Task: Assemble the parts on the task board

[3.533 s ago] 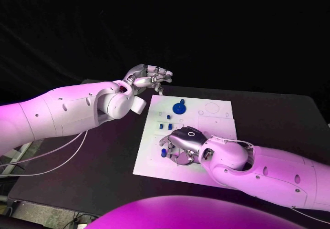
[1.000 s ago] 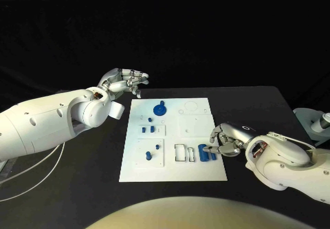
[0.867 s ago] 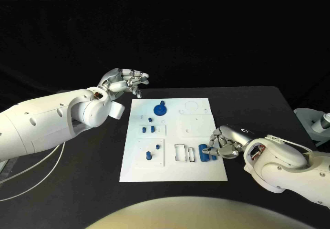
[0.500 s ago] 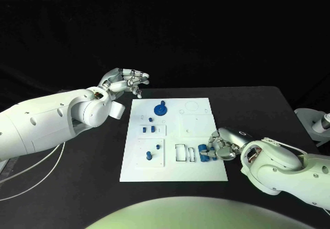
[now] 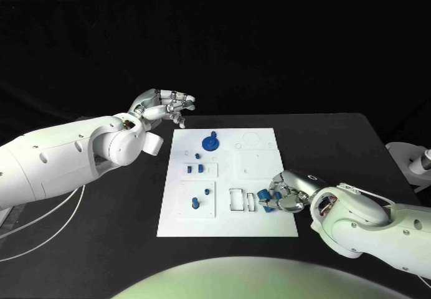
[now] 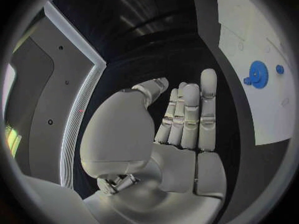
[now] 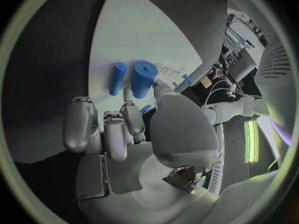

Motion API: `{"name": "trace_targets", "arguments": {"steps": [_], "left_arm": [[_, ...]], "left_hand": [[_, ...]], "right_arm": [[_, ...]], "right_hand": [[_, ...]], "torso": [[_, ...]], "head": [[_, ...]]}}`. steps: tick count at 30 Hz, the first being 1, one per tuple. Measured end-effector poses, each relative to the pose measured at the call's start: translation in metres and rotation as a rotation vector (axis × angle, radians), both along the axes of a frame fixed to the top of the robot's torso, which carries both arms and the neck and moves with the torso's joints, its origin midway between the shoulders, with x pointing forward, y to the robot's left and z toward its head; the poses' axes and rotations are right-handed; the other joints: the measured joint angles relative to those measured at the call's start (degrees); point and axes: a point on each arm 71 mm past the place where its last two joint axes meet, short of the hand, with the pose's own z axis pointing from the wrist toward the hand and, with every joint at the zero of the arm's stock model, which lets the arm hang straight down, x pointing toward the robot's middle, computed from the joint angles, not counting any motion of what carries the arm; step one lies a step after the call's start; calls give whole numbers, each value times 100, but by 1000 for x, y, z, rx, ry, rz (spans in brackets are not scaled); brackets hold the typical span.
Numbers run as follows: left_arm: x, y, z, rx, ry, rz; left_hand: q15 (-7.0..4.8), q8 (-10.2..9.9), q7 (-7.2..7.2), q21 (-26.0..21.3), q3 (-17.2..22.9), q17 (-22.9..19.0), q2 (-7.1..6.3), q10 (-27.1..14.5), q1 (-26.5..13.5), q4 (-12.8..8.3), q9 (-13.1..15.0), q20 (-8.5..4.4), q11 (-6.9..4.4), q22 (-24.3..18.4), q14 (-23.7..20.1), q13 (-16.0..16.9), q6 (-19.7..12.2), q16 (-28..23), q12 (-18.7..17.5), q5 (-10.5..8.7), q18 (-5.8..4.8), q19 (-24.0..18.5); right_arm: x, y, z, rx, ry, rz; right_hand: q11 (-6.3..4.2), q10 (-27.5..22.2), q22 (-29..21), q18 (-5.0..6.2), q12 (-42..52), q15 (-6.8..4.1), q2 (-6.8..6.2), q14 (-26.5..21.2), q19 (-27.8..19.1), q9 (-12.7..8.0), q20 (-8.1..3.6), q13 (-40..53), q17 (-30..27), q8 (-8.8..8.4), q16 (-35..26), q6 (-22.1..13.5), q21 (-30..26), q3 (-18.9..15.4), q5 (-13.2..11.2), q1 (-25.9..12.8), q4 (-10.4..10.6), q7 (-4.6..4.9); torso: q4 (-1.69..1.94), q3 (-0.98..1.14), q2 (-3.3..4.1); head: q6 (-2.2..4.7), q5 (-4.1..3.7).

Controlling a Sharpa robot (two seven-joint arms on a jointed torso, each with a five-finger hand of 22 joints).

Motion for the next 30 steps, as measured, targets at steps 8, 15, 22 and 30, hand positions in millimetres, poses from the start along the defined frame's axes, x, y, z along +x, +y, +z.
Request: {"name": "trace_targets", "arguments": {"steps": [8,15,22,30], "left_arm": [[0,1,0,1,1,1],[-1,2,0,2,3,0],[-1,2,0,2,5,-1],[-1,3,0,3,6,0]], "left_hand": [[0,0,0,0,0,0,0,0,0,0,0,0,0,0,0,0,0,0,0,0,0,0],[0,0,0,0,0,0,0,0,0,0,0,0,0,-6,0,7,0,23,27,0,0,0],[0,0,0,0,0,0,0,0,0,0,1,0,0,-6,0,7,0,23,27,0,0,0],[0,0,0,0,0,0,0,0,0,0,1,0,0,-6,0,6,0,23,26,0,0,0]], "right_arm": [[-1,2,-5,-3,12,5],[2,4,-6,-9,8,13],[1,6,-6,-5,-3,24],[-6,9,0,38,-20,20]], "right_hand": [[0,0,5,0,30,0,66,0,0,0,0,45,0,25,0,30,0,-72,334,171,-8,-30],[-21,20,4,0,36,0,51,0,0,0,0,55,-1,68,21,40,23,-73,433,344,-8,-38],[-59,128,4,0,128,-52,105,11,82,-97,-41,167,-1,44,43,127,159,46,464,683,-39,-79],[-103,214,3,1,195,-66,190,-1,124,-106,-42,170,-1,48,66,166,242,162,440,793,-3,-41]], "torso": [[0,0,0],[1,-4,-2],[1,-8,-4],[-8,-10,-9]], "head": [[0,5],[0,8],[0,19],[0,25]]}}
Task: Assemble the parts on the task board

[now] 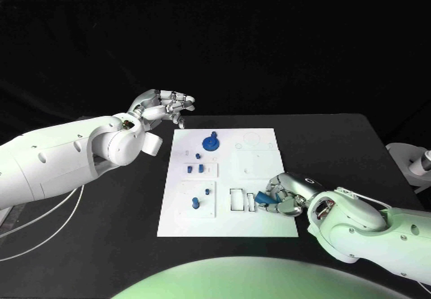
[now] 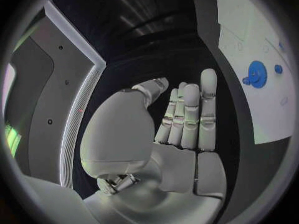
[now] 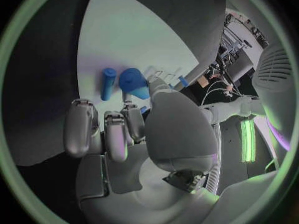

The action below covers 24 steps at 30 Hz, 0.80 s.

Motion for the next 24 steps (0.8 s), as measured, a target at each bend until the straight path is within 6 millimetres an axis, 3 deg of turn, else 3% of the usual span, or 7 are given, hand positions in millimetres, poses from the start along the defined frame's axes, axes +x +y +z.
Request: {"name": "trace_targets", "arguments": {"steps": [6,11,16,21,24], "left_arm": [[0,-1,0,0,0,-1],[0,-1,0,0,1,-2],[0,-1,0,-1,1,-3],[0,-2,0,-1,2,-5],[0,-2,0,-2,2,-6]], "left_hand": [[0,0,0,0,0,0,0,0,0,0,0,0,0,0,0,0,0,0,0,0,0,0],[0,0,0,0,0,0,0,0,0,0,0,0,0,0,0,-1,0,0,0,0,0,0],[0,0,0,0,0,0,0,0,0,0,0,0,0,0,0,-1,0,0,0,0,0,0],[0,0,0,0,0,0,0,0,0,0,0,0,0,0,0,-1,0,0,0,0,0,0],[0,0,0,0,0,0,0,0,0,0,0,0,0,0,0,-1,0,0,0,0,0,0]], "right_arm": [[6,9,26,63,-65,4],[8,16,31,96,-72,3],[10,25,26,114,-45,6],[8,35,13,116,12,14],[7,40,5,112,47,22]], "right_hand": [[-26,26,0,0,28,-28,63,12,20,0,-20,0,0,0,0,20,54,24,5,-63,10,20],[-46,47,-1,0,28,-28,106,12,19,0,-20,-1,-1,0,0,20,64,39,37,-108,-3,20],[-46,46,-1,0,27,-28,163,12,19,0,-20,-1,-1,0,0,19,64,62,42,-173,16,20],[-77,79,-1,0,27,-69,206,12,40,1,-40,-1,-1,1,-1,51,64,63,-2,-493,17,52],[-87,179,-2,0,145,-69,224,12,40,5,-40,-2,-1,157,-1,63,64,65,-9,-639,18,64]], "torso": [[1,-5,-5],[9,-4,-2],[13,3,5],[12,6,8],[8,9,8]], "head": [[0,-23],[0,-44],[0,-41],[0,-39],[0,-38]]}}
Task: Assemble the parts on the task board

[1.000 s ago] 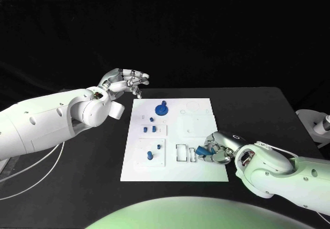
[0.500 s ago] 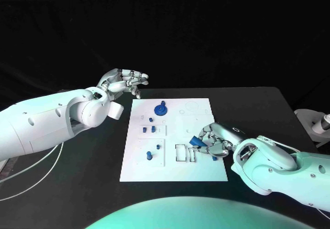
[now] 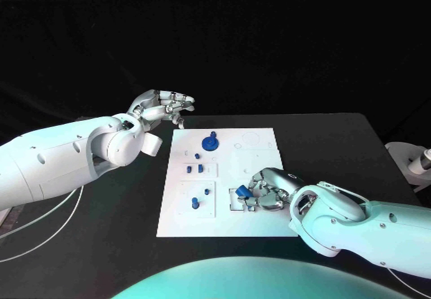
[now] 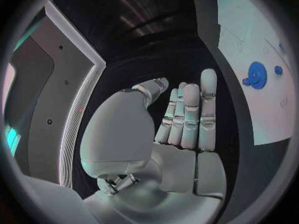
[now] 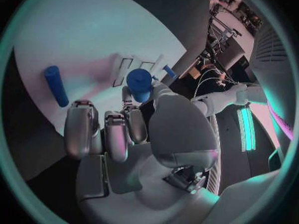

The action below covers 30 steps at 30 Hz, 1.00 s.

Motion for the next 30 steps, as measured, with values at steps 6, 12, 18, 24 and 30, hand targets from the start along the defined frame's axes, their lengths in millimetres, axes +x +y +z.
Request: {"name": "trace_targets", "arguments": {"steps": [6,12,18,24,30], "left_arm": [[0,-1,0,-1,0,-3],[0,-1,0,-2,1,-4],[0,-1,0,-2,1,-5],[0,-1,0,-2,1,-5],[0,0,0,-1,2,-5]], "left_hand": [[0,0,0,0,0,0,0,-43,0,0,-5,0,1,0,0,0,0,0,0,0,0,0],[0,0,0,0,0,0,0,-42,0,0,-5,0,1,0,0,-1,0,0,0,0,0,0],[0,0,0,0,0,0,0,-42,0,0,-5,0,1,0,0,-1,0,0,0,0,0,0],[0,0,0,0,0,0,0,-42,0,0,-5,0,1,0,0,-1,0,0,-1,0,1,0],[0,0,0,0,0,0,0,-42,0,0,-5,0,1,0,0,-1,0,0,-1,0,0,0]], "right_arm": [[1,7,-7,-7,40,10],[2,13,-8,-8,47,12],[3,14,-9,-12,49,7],[3,14,-10,-19,51,1],[2,14,-12,-28,53,2]], "right_hand": [[-31,65,0,0,97,-41,61,0,20,88,-20,0,0,89,0,8,0,0,-25,-121,0,8],[-41,114,-1,0,141,-41,96,0,17,91,-24,-1,0,157,0,8,0,0,-26,-202,0,7],[-60,135,-1,0,149,-41,124,0,-1,176,-42,-1,0,242,21,8,0,-2,-24,-300,2,8],[-61,175,-1,0,187,-83,157,-1,19,193,-63,-2,-1,308,22,19,0,-1,88,-555,3,-2],[-93,207,0,-89,187,-82,236,-1,17,260,-66,-2,-1,420,22,359,0,-204,-78,-1059,12,-319]], "torso": [[-7,4,-1],[-6,4,0],[-1,4,1],[0,-2,2],[2,-3,1]], "head": [[0,2],[0,-12],[0,-16],[0,-18],[0,-21]]}}
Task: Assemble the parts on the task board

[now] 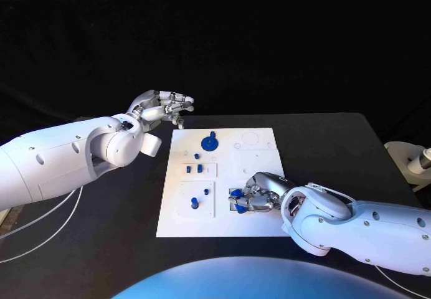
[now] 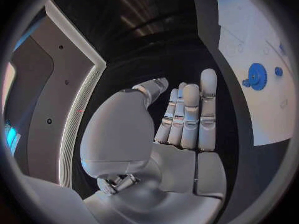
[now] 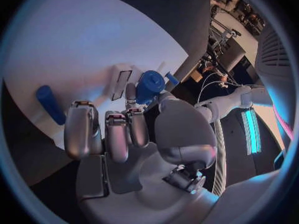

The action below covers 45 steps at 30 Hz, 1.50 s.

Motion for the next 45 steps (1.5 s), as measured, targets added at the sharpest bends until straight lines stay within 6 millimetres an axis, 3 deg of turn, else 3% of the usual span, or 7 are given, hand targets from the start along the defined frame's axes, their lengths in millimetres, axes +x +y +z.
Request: {"name": "trace_targets", "arguments": {"steps": [2,4,8,17,20,30,45], "left_arm": [[0,0,0,0,0,0],[0,0,0,0,0,1],[0,1,0,1,0,1],[0,2,0,1,1,3],[0,2,0,2,1,4],[0,4,0,3,1,6],[0,4,0,3,2,7]], "left_hand": [[0,0,0,0,0,0,0,0,0,0,0,0,0,0,0,0,0,0,0,0,0,0],[0,0,0,0,0,0,0,0,0,0,0,0,0,0,0,0,0,0,0,0,0,0],[0,0,0,0,0,0,0,0,0,0,0,0,0,0,0,0,0,0,0,0,0,0],[0,0,0,0,0,0,0,1,0,0,0,0,0,0,0,0,0,0,0,0,0,0],[0,0,0,0,0,-2,6,1,6,0,1,0,0,-2,0,1,0,0,0,0,0,0],[0,0,0,0,0,-7,23,0,23,0,1,0,0,-7,0,6,0,0,-3,0,0,0],[0,0,0,0,0,-7,23,1,23,0,1,0,0,-7,0,5,0,-1,19,0,0,0]], "right_arm": [[-1,0,-1,-5,2,3],[-2,0,0,-8,0,6],[-3,1,2,-11,-11,14],[-7,-2,7,-18,-41,28],[-8,-5,9,-19,-49,29],[-12,-11,16,-11,-63,57],[-4,-11,11,-27,-59,76]], "right_hand": [[0,0,3,0,0,0,52,0,-18,37,-18,0,0,66,0,99,0,-179,-298,-333,-3,-83],[0,-1,3,0,0,0,68,0,-18,32,-18,0,0,66,0,78,0,-343,-516,-575,2,-62],[0,-1,3,0,0,0,115,0,-18,36,-17,0,0,109,0,40,0,-576,-722,-873,1,-68],[1,-1,2,0,0,0,114,0,-18,39,-17,-1,4,133,0,40,0,-644,-741,-912,-24,-68],[1,-1,2,0,0,0,118,0,-18,45,-17,-1,4,152,0,40,0,-680,-687,-716,-14,-68],[1,-1,1,1,43,-41,142,0,3,40,-37,-1,4,196,22,-17,28,-725,-509,531,-52,-92],[1,-2,0,0,43,-41,191,0,3,25,-37,-2,3,196,22,-17,67,-700,-510,644,-43,-92]], "torso": [[-1,0,0],[-2,0,-1],[-5,3,-1],[-9,6,-4],[-9,6,-4],[-9,1,-6],[2,7,2]], "head": [[0,0],[0,2],[0,7],[0,-1],[0,-2],[0,-13],[0,1]]}}
